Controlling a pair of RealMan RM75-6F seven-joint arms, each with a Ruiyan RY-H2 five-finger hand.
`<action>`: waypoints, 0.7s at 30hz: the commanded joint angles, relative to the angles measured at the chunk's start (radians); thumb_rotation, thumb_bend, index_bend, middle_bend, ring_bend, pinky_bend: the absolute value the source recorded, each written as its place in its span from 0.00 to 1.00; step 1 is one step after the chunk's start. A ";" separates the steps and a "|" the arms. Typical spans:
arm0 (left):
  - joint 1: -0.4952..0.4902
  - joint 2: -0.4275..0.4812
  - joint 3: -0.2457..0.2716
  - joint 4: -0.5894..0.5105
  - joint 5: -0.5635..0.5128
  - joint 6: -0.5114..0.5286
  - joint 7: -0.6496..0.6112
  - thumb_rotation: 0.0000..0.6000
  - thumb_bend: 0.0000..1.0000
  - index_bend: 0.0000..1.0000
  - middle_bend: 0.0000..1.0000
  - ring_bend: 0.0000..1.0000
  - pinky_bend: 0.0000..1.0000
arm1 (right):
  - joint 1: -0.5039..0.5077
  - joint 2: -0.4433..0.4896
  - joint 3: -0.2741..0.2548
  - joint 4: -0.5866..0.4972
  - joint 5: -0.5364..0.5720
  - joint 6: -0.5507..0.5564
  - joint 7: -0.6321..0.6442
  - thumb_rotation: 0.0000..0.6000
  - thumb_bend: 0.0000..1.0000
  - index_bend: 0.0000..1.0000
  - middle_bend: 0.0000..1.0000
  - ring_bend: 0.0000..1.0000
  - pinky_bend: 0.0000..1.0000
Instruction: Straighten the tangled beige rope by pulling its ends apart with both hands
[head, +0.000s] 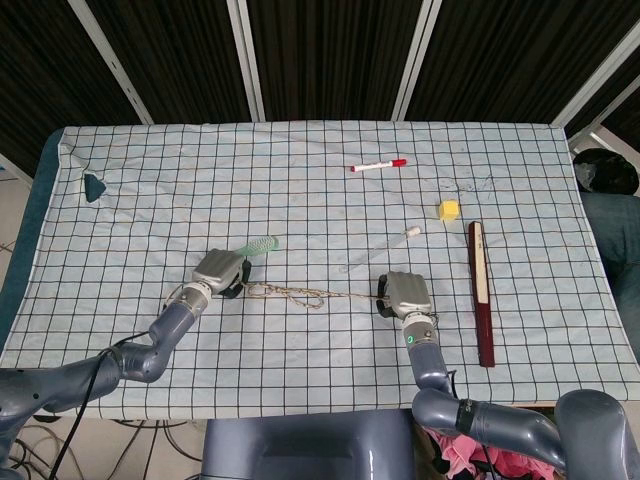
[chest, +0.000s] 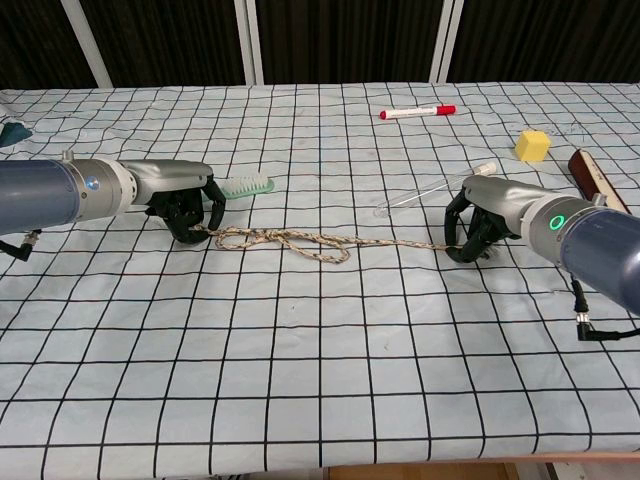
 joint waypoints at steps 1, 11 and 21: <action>0.000 0.000 -0.002 -0.005 -0.001 0.001 0.000 1.00 0.44 0.62 0.89 0.88 0.85 | 0.000 0.000 0.000 -0.001 -0.002 0.001 0.000 1.00 0.48 0.66 1.00 1.00 1.00; 0.000 0.003 -0.006 -0.014 -0.005 0.006 0.009 1.00 0.44 0.62 0.89 0.88 0.85 | 0.001 0.000 0.001 -0.009 -0.005 0.005 0.000 1.00 0.48 0.66 1.00 1.00 1.00; -0.004 0.004 -0.008 -0.013 -0.012 0.001 0.015 1.00 0.44 0.62 0.89 0.88 0.85 | 0.005 -0.005 0.003 -0.001 0.003 0.000 -0.002 1.00 0.48 0.66 1.00 1.00 1.00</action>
